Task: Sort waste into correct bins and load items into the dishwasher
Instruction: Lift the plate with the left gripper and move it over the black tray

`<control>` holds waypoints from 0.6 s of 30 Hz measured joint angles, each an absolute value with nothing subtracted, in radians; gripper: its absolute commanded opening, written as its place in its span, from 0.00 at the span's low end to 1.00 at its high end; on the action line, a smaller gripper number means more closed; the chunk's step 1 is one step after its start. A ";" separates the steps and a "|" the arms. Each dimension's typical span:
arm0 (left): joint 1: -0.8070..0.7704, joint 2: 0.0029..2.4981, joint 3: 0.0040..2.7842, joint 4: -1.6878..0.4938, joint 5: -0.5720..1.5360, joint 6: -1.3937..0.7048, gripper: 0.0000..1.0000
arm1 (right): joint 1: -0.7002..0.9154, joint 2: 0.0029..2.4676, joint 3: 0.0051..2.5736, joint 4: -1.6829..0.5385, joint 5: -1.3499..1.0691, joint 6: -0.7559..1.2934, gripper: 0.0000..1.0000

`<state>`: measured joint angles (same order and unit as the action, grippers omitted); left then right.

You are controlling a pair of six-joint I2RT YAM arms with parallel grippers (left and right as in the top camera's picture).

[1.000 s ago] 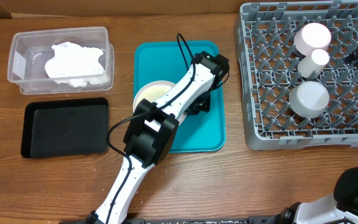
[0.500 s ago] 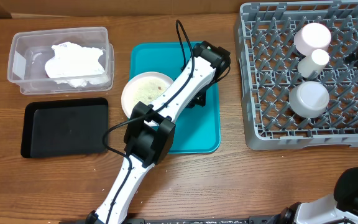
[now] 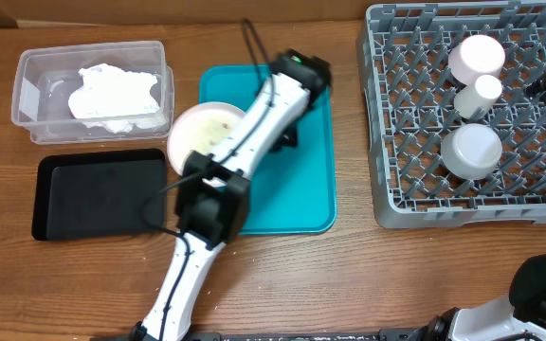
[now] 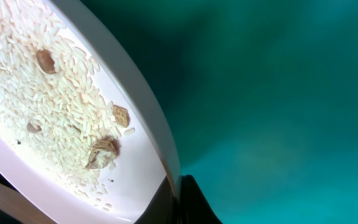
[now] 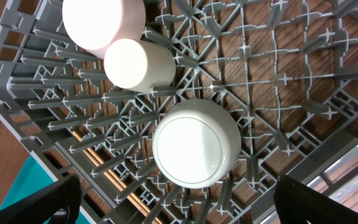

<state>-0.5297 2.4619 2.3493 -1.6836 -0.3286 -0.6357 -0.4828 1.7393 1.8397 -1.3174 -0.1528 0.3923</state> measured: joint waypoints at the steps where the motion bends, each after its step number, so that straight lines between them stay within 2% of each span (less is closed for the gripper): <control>1: -0.505 2.446 2.349 -1.684 -0.323 -0.637 0.04 | -0.483 1.739 1.840 -1.317 -0.153 0.392 1.00; 7: -0.345 2.362 2.355 -1.686 -0.279 -0.634 0.04 | -0.483 1.739 1.840 -1.318 -0.153 0.392 1.00; 18: -0.105 2.354 2.357 -1.686 -0.190 -0.626 0.04 | -0.483 1.739 1.840 -1.318 -0.154 0.392 1.00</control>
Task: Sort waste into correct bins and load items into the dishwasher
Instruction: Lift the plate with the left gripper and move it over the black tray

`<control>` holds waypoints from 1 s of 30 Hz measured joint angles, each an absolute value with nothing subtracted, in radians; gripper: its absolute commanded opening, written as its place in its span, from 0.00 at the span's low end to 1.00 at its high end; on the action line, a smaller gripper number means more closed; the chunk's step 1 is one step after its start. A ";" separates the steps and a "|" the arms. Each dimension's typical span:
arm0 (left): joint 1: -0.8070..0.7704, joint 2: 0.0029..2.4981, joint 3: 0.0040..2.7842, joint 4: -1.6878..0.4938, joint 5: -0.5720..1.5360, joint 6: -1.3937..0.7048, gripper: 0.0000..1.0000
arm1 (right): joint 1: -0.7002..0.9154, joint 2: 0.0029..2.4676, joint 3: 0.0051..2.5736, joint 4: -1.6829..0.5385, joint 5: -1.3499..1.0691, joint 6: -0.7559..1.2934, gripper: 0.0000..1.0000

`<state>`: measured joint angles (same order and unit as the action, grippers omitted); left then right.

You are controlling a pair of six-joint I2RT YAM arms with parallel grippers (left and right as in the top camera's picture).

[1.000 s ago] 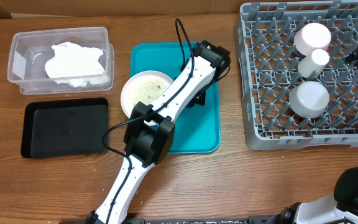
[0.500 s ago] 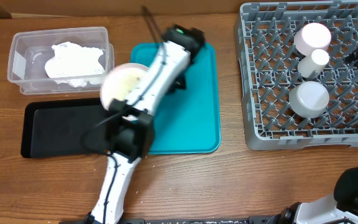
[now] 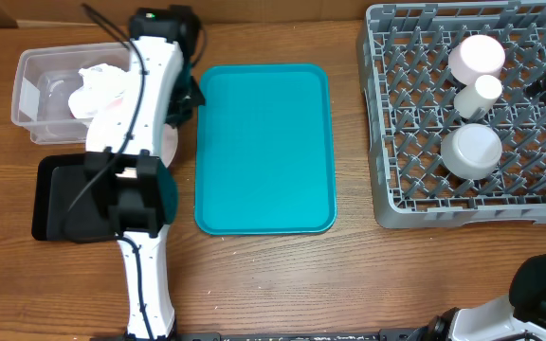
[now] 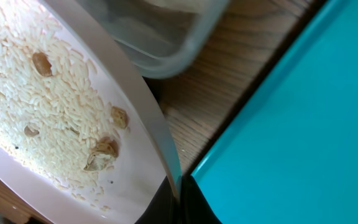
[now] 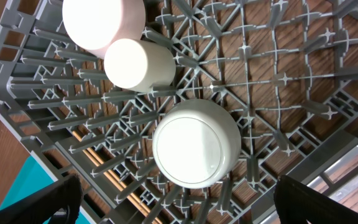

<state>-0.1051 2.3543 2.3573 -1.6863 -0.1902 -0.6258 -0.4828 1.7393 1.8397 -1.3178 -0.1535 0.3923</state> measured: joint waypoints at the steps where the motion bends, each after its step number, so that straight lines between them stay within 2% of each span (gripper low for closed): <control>1: -0.088 2.354 2.357 -1.687 -0.179 -0.626 0.04 | -0.483 1.739 1.840 -1.318 -0.153 0.392 1.00; 10: 0.051 2.354 2.357 -1.687 -0.095 -0.658 0.04 | -0.483 1.739 1.840 -1.317 -0.153 0.392 1.00; 19: 0.245 2.354 2.357 -1.674 0.097 -0.673 0.04 | -0.483 1.739 1.840 -1.318 -0.153 0.392 1.00; 30: 0.409 2.354 2.357 -1.669 0.375 -0.555 0.04 | -0.483 1.739 1.840 -1.318 -0.153 0.392 1.00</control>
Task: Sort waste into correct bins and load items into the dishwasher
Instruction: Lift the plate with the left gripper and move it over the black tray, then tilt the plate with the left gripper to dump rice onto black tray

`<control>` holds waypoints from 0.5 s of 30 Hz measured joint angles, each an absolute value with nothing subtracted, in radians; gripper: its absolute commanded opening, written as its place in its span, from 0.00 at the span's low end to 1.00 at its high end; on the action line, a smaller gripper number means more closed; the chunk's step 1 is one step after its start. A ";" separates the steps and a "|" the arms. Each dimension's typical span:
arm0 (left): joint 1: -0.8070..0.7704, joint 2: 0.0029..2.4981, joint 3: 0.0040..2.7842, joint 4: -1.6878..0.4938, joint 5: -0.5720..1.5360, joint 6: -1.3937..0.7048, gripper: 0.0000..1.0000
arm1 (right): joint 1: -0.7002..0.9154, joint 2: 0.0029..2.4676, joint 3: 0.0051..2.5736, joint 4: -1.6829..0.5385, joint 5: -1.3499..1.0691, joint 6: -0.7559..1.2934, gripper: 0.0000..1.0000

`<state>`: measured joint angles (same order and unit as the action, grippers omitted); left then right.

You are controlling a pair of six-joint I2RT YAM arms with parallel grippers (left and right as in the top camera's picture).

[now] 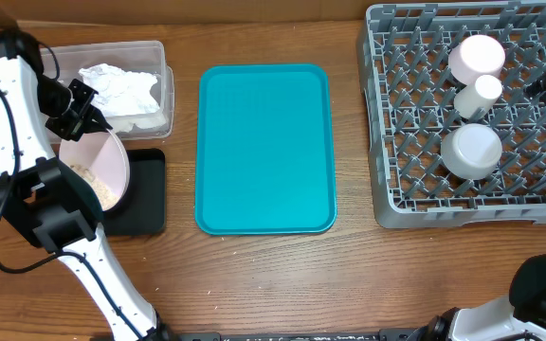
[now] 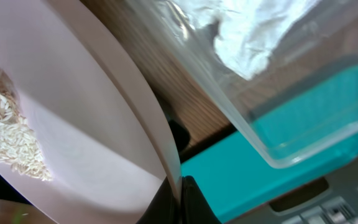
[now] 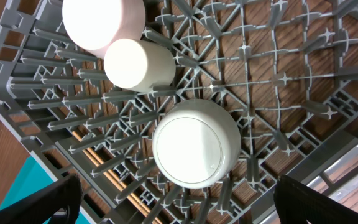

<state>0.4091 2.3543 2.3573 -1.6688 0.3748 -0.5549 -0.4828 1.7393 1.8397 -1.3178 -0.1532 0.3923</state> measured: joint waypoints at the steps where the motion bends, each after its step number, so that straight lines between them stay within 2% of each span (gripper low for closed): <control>1: 0.416 2.354 2.357 -1.670 0.401 -0.541 0.04 | -0.483 1.739 1.840 -1.317 -0.153 0.392 1.00; 15: 0.444 2.354 2.357 -1.691 0.676 -0.424 0.04 | -0.483 1.739 1.840 -1.318 -0.153 0.392 1.00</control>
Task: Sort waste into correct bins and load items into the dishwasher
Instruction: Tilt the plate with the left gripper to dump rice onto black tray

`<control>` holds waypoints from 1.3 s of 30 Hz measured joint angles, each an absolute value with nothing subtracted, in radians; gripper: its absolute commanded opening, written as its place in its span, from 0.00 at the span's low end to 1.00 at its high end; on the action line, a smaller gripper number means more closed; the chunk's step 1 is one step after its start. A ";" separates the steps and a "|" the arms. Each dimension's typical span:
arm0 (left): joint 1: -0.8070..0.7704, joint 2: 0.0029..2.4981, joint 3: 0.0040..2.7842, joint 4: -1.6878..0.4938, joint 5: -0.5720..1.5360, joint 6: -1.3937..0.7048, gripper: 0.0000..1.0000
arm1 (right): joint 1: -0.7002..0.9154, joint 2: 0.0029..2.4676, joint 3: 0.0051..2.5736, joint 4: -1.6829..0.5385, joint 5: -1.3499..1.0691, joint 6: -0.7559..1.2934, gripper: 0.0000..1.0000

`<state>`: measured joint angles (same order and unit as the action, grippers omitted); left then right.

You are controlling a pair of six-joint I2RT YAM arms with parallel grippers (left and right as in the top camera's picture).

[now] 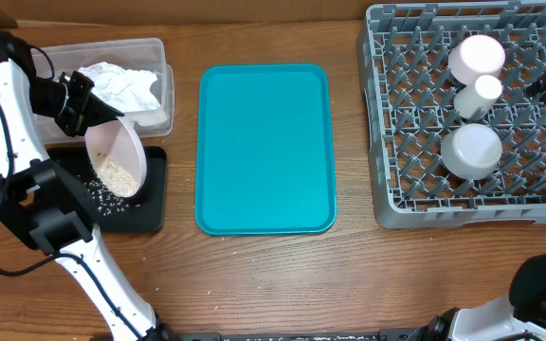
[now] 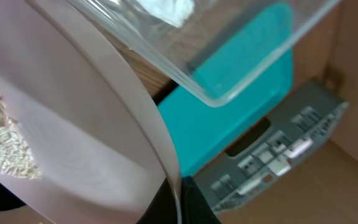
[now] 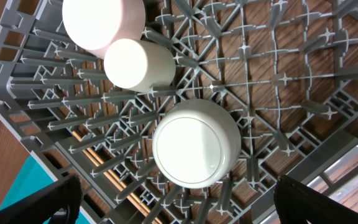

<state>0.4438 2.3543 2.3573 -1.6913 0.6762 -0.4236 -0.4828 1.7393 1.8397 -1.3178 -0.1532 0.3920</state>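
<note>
My left gripper (image 1: 76, 116) is shut on the rim of a pale pink bowl (image 1: 117, 156), tilted steeply over the black tray (image 1: 131, 216). Rice lies heaped in the bowl's low side (image 2: 5, 146), and scattered grains lie on the black tray. In the left wrist view the rim runs down between the dark fingertips (image 2: 194, 202). The grey dishwasher rack (image 1: 415, 204) at the right holds a pink cup (image 1: 477, 55), a small white cup (image 1: 486, 90) and a white bowl (image 3: 196, 143), all upside down. My right gripper (image 3: 176, 205) hangs open over the rack.
A clear plastic bin (image 1: 159, 57) with crumpled white paper (image 1: 117, 85) stands at the back left, right behind the bowl. A teal tray (image 1: 263, 147) lies bare in the middle of the wooden table.
The bowl has tilted further over the black tray, and rice grains now lie scattered on that tray. The left gripper stays at the bowl's rim. The right arm is unchanged.
The left gripper held the rice-filled bowl on the teal tray. Then the bowl was off the tray, beside the clear bin. Later it hung tilted over the black tray's left part, and now rice lies on that tray. The right gripper stayed open over the rack throughout.
</note>
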 measured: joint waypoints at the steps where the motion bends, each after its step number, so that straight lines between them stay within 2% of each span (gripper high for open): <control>1: 0.449 2.354 2.357 -1.691 0.696 -0.418 0.04 | -0.483 1.739 1.840 -1.317 -0.153 0.392 1.00; 22: 0.522 2.354 2.357 -1.691 0.955 -0.407 0.04 | -0.483 1.739 1.840 -1.318 -0.153 0.392 1.00; 39: 0.611 2.354 2.354 -1.687 1.011 -0.384 0.04 | -0.483 1.739 1.840 -1.317 -0.153 0.392 1.00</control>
